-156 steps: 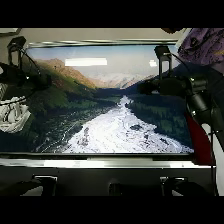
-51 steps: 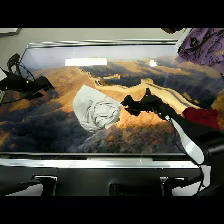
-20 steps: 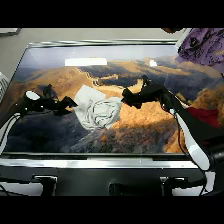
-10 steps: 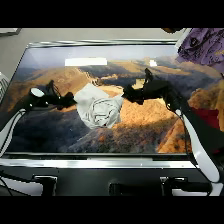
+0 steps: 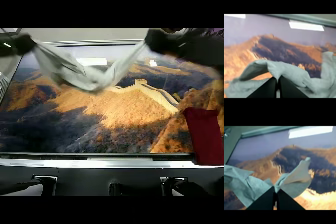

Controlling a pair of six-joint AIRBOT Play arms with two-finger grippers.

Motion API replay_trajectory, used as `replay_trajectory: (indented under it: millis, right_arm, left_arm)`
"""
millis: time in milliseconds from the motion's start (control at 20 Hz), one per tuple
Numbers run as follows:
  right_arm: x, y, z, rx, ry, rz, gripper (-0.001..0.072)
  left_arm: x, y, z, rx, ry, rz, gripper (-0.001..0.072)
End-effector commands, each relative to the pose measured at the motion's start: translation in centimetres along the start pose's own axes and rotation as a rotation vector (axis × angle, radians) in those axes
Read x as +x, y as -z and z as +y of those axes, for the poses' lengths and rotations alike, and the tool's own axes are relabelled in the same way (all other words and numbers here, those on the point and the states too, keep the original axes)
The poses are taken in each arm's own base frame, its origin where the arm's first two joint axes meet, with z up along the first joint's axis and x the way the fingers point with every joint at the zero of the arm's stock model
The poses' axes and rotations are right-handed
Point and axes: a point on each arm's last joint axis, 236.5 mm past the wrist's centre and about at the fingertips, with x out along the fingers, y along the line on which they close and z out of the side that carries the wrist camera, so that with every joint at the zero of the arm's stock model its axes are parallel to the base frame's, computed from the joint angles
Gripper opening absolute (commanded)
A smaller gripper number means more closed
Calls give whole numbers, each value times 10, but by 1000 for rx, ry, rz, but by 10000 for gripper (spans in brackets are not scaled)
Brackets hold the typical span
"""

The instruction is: Fold the clothes and pants, and hang the long-sleeved shirts on hangers.

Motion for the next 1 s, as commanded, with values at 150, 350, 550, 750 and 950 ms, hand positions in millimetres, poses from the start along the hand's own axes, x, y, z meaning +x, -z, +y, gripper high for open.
replay_trajectory:
  millis: [150, 350, 550, 750, 950]
  right_arm:
    - [-189, -66, 51, -120, 22, -275, 31]
    - [-247, -74, 46, -75, 78, -373, 31]
    - [-216, -68, 3, -84, 241, -299, 31]
    - [-98, -25, -65, -97, 399, -44, 32]
    - [48, 68, -134, -59, 460, 252, 31]
  left_arm:
    - [-201, -71, -19, 147, -156, -297, 22]
    - [-261, -56, -14, 109, -224, -311, 22]
    - [-224, -43, 7, 72, -268, -233, 22]
    - [-99, 30, 52, 37, -313, 90, 23]
    - [46, 142, 107, -73, -358, 375, 24]
